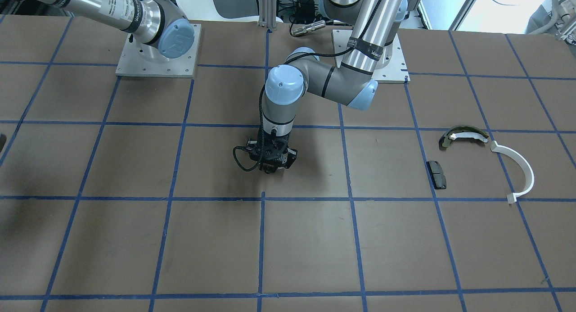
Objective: Place bearing gear from tray to pile
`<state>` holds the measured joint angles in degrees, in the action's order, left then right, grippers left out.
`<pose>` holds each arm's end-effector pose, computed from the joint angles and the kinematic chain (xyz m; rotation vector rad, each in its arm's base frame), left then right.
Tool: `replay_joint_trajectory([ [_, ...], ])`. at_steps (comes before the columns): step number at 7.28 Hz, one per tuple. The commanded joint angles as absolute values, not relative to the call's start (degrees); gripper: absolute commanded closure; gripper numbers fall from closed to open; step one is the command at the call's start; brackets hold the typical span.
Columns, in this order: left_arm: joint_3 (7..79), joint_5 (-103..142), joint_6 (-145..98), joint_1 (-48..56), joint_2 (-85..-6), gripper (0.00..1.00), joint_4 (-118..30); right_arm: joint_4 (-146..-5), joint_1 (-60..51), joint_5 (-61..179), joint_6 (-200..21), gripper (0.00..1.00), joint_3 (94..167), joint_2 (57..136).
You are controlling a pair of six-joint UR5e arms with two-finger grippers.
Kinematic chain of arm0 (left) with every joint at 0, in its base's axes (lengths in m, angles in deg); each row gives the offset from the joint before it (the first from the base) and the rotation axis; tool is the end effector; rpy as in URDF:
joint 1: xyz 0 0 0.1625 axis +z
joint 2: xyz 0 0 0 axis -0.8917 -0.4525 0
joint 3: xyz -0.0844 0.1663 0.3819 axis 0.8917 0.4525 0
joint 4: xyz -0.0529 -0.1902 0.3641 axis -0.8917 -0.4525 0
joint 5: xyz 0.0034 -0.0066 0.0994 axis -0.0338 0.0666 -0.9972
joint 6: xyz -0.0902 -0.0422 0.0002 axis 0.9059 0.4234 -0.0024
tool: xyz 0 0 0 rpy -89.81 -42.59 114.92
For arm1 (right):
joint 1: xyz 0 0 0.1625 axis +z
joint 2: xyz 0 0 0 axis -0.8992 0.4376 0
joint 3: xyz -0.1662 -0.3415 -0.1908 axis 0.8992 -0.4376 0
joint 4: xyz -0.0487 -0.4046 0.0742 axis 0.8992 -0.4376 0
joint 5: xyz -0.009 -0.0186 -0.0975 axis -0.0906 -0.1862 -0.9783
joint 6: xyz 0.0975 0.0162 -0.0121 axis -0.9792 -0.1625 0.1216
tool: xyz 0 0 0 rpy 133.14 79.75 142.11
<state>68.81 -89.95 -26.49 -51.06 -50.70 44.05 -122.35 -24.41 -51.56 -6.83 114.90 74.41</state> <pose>-0.3448 -0.4353 0.1624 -0.3317 -3.0268 0.2442 -0.4767 -0.5735 0.1908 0.4230 -3.0768 0.1113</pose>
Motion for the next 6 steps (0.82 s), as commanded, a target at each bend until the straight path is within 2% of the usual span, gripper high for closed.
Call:
replay_joint_trajectory([
  [1,68.27,-93.94,-27.93,-50.99,-50.47,1.00,43.91,-122.35,-24.41,-51.84,-7.11,0.56,115.01,74.32],
  [3,66.78,-94.58,-31.34,-49.50,-48.10,1.00,42.08,-122.35,-24.50,-51.84,-7.02,0.89,114.93,73.88],
  [4,64.25,-94.58,-32.06,-47.67,-47.14,1.00,36.59,-122.35,-24.41,-51.92,-6.85,1.00,114.75,73.96],
  [6,60.11,-94.93,-32.24,-45.20,-46.60,1.00,27.61,-122.09,-24.41,-55.51,-7.37,1.00,114.93,75.01],
])
